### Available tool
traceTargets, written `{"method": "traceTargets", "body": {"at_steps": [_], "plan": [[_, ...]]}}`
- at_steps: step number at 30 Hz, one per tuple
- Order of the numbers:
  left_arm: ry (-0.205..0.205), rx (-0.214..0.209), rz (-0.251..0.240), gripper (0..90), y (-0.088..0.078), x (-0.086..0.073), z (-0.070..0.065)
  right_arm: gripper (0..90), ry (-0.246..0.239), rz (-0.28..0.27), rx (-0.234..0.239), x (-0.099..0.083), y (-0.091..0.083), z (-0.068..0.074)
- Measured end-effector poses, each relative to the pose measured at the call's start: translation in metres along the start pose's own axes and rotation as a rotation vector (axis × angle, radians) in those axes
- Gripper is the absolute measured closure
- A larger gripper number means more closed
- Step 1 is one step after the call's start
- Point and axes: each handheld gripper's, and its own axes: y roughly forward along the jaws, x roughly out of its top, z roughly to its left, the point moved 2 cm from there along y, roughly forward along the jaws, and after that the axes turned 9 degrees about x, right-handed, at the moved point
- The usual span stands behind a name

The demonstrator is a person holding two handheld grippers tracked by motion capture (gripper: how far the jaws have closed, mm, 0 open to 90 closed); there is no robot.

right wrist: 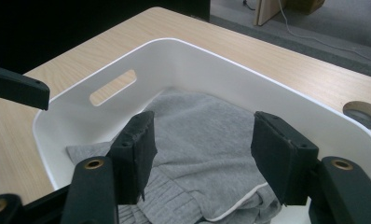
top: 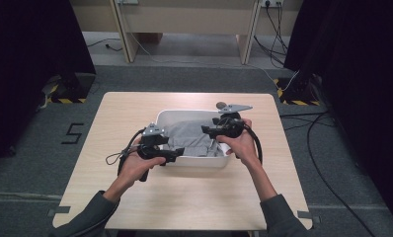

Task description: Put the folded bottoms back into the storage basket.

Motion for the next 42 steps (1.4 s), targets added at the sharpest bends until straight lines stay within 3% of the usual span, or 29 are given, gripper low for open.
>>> {"method": "traceTargets", "body": {"at_steps": [7, 25, 29, 42], "plan": [[-0.001, -0.017, -0.017, 21.6, -0.016, -0.007, -0.001, 39.2, 0.0, -0.033, 0.009, -0.008, -0.012, 0.009], [0.01, -0.049, -0.039, 21.6, -0.034, -0.029, -0.01, 36.9, -0.033, -0.065, 0.001, -0.034, -0.032, 0.029], [0.032, -0.031, -0.049, 21.6, -0.037, -0.034, -0.013, 36.4, -0.043, -0.064, -0.008, -0.04, -0.036, 0.032], [0.023, -0.036, -0.069, 21.4, -0.045, -0.054, -0.016, 35.6, -0.06, -0.103, -0.014, -0.062, -0.043, 0.045]]}}
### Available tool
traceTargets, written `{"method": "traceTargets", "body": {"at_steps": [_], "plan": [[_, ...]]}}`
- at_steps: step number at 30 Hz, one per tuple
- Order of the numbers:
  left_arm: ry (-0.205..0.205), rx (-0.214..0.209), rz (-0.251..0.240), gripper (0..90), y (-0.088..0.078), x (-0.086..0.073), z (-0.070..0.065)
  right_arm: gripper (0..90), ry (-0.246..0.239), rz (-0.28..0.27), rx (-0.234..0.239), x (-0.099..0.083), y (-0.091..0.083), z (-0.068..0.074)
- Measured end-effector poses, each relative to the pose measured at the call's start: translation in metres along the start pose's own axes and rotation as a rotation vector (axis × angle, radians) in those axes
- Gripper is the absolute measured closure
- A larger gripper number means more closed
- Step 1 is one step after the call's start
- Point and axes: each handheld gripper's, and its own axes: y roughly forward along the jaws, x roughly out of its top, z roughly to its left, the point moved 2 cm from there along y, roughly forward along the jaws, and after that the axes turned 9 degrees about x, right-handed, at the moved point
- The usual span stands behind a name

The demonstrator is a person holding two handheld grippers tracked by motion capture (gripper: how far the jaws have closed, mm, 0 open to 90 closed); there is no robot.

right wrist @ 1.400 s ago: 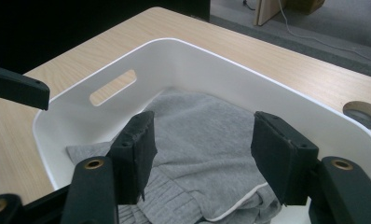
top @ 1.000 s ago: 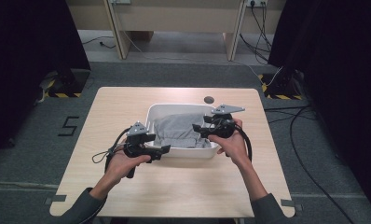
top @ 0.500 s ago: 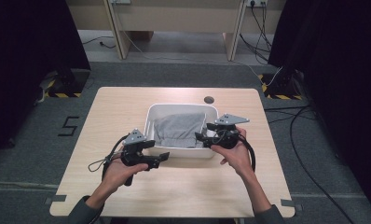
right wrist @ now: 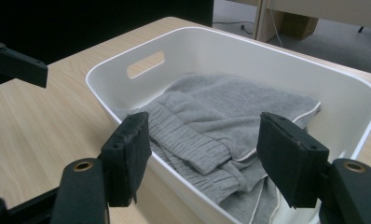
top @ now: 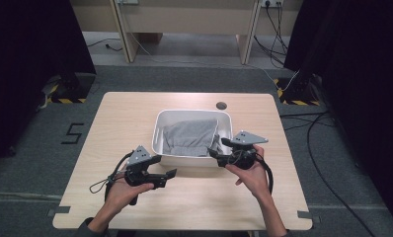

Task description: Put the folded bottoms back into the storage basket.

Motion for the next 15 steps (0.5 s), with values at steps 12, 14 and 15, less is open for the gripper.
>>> {"method": "traceTargets", "body": {"at_steps": [12, 14, 15], "plan": [[0.011, -0.01, -0.005, 20.3, -0.003, -0.011, -0.002, 35.5, -0.003, -0.005, 0.011, -0.012, -0.003, 0.01], [0.011, -0.014, -0.004, 19.5, -0.004, -0.013, -0.002, 35.5, 0.0, -0.007, 0.011, -0.015, -0.004, 0.01], [0.012, -0.012, -0.006, 19.2, -0.004, -0.014, -0.002, 35.5, 0.0, -0.005, 0.011, -0.016, -0.005, 0.01]]}}
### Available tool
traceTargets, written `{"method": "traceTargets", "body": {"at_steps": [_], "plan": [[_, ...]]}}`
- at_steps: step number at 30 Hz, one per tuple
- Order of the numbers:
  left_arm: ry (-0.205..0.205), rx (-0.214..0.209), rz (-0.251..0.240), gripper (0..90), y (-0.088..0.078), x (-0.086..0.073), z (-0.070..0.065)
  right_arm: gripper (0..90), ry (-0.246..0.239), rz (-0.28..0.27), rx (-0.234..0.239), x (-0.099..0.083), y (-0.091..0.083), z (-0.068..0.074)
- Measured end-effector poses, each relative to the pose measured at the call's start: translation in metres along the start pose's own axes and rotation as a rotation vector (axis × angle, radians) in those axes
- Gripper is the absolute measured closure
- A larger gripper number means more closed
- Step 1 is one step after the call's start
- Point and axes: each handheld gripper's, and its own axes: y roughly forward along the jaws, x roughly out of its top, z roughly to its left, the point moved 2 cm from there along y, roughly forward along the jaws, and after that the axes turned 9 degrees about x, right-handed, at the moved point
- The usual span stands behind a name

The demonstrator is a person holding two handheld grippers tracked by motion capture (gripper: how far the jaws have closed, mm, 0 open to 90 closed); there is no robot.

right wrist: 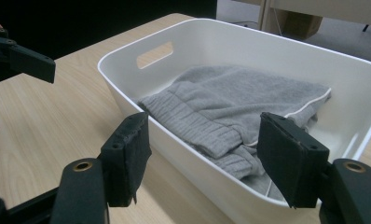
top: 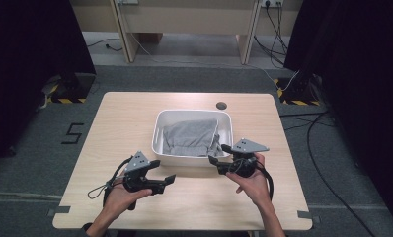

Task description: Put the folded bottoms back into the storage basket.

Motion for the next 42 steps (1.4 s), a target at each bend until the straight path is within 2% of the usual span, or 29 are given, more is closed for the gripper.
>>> {"method": "traceTargets", "body": {"at_steps": [9, 14, 27, 29, 35, 42], "plan": [[0.017, 0.004, 0.019, 17.3, -0.001, -0.013, -0.002, 35.1, 0.017, -0.007, -0.01, -0.01, -0.01, 0.0], [0.023, 0.011, 0.03, 17.0, -0.002, -0.02, -0.001, 34.1, 0.008, -0.008, -0.016, -0.012, -0.014, 0.002], [-0.004, 0.035, 0.042, 17.0, -0.01, -0.036, 0.008, 33.3, -0.008, 0.018, 0.001, -0.021, -0.018, 0.017], [-0.011, 0.039, 0.047, 17.0, -0.012, -0.039, 0.011, 33.0, -0.027, 0.018, 0.004, -0.023, -0.02, 0.02], [-0.02, 0.044, 0.046, 17.0, -0.014, -0.043, 0.014, 32.9, -0.024, 0.024, 0.013, -0.034, -0.027, 0.026], [-0.018, 0.033, 0.056, 17.0, -0.015, -0.049, 0.014, 32.6, -0.001, 0.033, 0.011, -0.05, -0.033, 0.025]]}}
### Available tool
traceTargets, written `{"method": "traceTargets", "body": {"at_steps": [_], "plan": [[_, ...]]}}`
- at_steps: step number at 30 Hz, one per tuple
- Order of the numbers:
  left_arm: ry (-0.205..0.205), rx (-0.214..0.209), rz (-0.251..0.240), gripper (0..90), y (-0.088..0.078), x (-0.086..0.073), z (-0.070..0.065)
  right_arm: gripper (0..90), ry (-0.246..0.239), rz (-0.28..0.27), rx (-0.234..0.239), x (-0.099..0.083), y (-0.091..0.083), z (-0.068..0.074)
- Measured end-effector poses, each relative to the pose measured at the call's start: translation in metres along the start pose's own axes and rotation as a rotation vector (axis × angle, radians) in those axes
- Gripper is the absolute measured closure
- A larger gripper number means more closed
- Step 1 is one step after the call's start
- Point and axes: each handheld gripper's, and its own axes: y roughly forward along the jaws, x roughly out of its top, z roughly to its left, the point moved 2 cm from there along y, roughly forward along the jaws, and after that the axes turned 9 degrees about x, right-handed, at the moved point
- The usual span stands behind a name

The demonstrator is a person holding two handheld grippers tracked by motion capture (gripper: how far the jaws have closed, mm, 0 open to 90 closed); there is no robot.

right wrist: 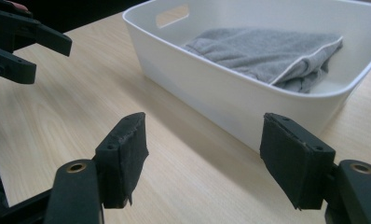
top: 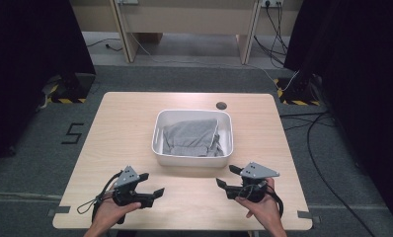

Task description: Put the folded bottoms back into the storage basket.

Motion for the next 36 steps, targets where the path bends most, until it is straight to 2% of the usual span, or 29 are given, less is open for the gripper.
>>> {"method": "traceTargets", "body": {"at_steps": [7, 10, 13, 16, 19, 28, 36], "plan": [[0.001, 0.001, -0.004, 17.0, -0.001, -0.007, 0.002, 32.1, 0.014, 0.009, -0.001, -0.011, 0.001, -0.001], [0.013, -0.003, 0.013, 17.0, 0.002, -0.019, 0.003, 28.8, 0.008, 0.012, -0.005, -0.017, 0.002, 0.001], [0.008, -0.005, 0.028, 17.0, 0.003, -0.026, 0.004, 25.7, 0.01, 0.013, -0.009, -0.02, 0.003, 0.002], [-0.015, -0.002, 0.026, 16.3, 0.001, -0.033, 0.009, 21.7, 0.011, 0.017, -0.011, -0.026, 0.003, 0.002], [-0.014, 0.007, 0.03, 16.1, -0.002, -0.037, 0.012, 19.2, 0.024, 0.023, -0.022, -0.031, 0.003, 0.001], [0.024, 0.032, 0.068, 16.0, -0.002, -0.052, 0.01, 18.8, 0.037, 0.076, -0.05, -0.054, 0.006, 0.0], [0.015, 0.047, 0.072, 16.1, -0.004, -0.058, 0.011, 19.0, 0.064, 0.105, -0.056, -0.066, 0.004, 0.0]]}}
